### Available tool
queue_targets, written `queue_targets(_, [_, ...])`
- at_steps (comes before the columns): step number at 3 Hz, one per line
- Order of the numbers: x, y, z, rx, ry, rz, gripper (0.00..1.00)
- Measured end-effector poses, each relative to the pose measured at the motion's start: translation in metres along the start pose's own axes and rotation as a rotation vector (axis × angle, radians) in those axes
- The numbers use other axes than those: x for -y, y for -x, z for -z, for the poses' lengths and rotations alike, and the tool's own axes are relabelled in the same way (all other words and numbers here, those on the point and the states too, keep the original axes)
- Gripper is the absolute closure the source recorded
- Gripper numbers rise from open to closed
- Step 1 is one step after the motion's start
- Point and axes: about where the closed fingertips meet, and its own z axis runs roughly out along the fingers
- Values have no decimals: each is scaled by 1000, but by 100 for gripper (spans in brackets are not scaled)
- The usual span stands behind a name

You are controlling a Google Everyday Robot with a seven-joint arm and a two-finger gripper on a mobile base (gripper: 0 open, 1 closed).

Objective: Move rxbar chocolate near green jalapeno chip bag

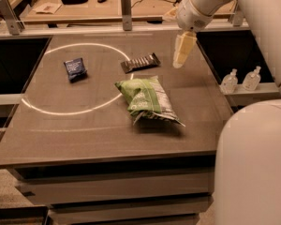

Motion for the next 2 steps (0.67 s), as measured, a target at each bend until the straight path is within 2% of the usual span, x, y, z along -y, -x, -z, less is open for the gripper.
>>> queue_targets(2, [8, 19, -51, -48, 141, 143, 0])
